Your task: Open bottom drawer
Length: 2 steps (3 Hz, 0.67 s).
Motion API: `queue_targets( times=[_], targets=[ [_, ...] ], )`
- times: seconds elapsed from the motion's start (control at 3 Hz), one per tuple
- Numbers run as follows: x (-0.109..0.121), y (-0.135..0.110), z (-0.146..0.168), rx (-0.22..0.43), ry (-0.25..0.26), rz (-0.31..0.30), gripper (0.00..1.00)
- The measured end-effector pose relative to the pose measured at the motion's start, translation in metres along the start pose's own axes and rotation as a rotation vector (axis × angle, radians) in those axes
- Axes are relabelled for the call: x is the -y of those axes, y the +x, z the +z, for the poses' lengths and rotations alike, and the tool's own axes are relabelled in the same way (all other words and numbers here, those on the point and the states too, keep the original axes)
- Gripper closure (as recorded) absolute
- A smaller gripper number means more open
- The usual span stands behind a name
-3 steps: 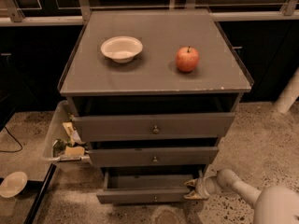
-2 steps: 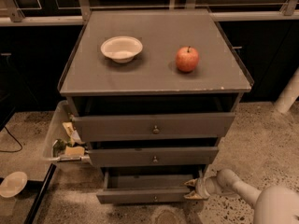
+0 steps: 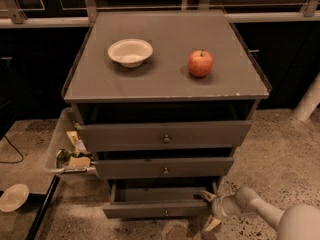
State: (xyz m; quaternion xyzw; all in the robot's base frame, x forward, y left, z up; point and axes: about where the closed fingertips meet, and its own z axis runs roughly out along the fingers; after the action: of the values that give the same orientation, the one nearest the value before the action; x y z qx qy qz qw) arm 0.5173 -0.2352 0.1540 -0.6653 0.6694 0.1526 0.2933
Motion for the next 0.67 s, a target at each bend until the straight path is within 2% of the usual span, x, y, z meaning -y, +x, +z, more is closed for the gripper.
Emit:
queue_targets(
  times=[0.33,0.67],
  targets=[
    [-0.025,0.0078,-0.0048,0.012,-0.015,0.021,0.34],
    [-0.0235,0.0039,-0.0103,0.012,-0.015,0.02,0.57]
  ],
)
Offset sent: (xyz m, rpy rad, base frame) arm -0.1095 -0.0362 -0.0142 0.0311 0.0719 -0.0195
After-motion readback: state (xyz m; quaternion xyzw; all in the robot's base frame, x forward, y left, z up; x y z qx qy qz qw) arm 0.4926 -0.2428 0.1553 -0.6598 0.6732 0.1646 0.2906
